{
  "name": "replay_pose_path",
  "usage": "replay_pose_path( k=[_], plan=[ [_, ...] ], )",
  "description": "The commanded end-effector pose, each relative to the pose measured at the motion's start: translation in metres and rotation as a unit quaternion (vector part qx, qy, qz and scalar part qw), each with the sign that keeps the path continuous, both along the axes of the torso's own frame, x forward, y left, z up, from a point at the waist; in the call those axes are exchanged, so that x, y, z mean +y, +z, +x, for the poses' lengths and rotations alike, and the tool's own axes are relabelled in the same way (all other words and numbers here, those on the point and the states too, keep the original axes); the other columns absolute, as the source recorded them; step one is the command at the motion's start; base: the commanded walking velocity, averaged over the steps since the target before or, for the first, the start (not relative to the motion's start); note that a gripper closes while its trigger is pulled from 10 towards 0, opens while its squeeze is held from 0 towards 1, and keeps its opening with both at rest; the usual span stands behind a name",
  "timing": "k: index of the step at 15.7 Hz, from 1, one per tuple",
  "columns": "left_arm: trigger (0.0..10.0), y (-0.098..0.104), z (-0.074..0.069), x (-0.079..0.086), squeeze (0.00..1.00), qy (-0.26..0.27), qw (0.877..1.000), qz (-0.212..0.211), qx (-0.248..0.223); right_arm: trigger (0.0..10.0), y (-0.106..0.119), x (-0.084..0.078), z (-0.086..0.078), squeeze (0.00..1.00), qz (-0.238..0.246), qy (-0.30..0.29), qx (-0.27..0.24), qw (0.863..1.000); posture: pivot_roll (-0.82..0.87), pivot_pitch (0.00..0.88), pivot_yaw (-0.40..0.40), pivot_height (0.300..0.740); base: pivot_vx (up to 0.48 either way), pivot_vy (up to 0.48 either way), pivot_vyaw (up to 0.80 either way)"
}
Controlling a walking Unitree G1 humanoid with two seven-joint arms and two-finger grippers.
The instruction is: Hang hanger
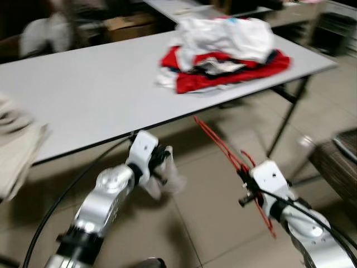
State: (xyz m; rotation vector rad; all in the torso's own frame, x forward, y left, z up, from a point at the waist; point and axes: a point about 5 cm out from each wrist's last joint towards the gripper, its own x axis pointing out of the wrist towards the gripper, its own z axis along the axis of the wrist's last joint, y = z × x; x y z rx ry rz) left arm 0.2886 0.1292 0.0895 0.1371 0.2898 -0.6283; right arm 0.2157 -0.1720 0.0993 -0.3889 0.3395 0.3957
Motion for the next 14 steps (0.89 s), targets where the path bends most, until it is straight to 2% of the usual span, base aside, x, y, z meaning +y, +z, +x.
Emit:
replay_pose_path(
  k=[1,5,6,7,8,9,11,12,14],
  plan=[
    [0.0,0.001,-0.005,-0.001,0.00,-0.008,1.000,0.008,0.000,10.0,0.004,-0.005,-0.001,0.00,-0.011,0.001,-0.001,1.000,-0.12,0.000,0.037,0.740,0.000,0.000,0.80],
    [0.0,-0.015,-0.029,-0.001,0.00,-0.004,0.999,0.024,0.044,10.0,-0.004,-0.009,-0.018,0.00,-0.024,0.032,0.056,0.998,-0.12,0.000,0.013,0.740,0.000,0.000,0.80],
    [1.0,-0.016,-0.032,-0.002,0.00,0.005,0.999,0.019,0.038,10.0,-0.007,-0.012,-0.022,0.00,-0.019,0.027,0.071,0.997,-0.12,0.016,0.003,0.740,0.000,0.000,0.80],
    [4.8,-0.015,-0.033,-0.001,0.00,0.014,0.999,0.019,0.028,10.0,-0.009,-0.014,-0.024,0.00,-0.015,0.022,0.081,0.996,-0.12,0.025,-0.002,0.740,0.000,0.000,0.80],
    [10.0,-0.014,-0.033,-0.001,0.00,0.018,0.999,0.021,0.025,10.0,-0.011,-0.015,-0.024,0.00,-0.010,0.017,0.086,0.996,-0.12,0.026,-0.001,0.740,0.000,0.000,0.80],
    [10.0,-0.011,-0.031,0.000,0.00,0.024,0.999,0.025,0.015,10.0,-0.013,-0.018,-0.023,0.00,0.005,-0.006,0.094,0.996,-0.12,0.022,0.003,0.740,0.000,0.000,0.80],
    [10.0,-0.009,-0.024,0.002,0.00,0.038,0.999,0.026,0.008,10.0,-0.024,-0.024,-0.020,0.00,0.055,-0.074,0.126,0.988,-0.12,0.000,0.015,0.740,0.000,0.000,0.00],
    [10.0,-0.005,-0.018,0.002,0.00,0.039,0.999,0.031,-0.004,10.0,-0.028,-0.026,-0.015,0.00,0.071,-0.092,0.123,0.986,-0.12,0.000,0.020,0.740,0.000,0.000,0.00],
    [10.0,-0.003,-0.010,0.005,0.00,0.047,0.998,0.040,-0.007,10.0,-0.027,-0.022,-0.008,0.00,0.084,-0.085,0.107,0.987,-0.12,0.000,0.031,0.740,0.000,0.000,0.00]
  ],
)
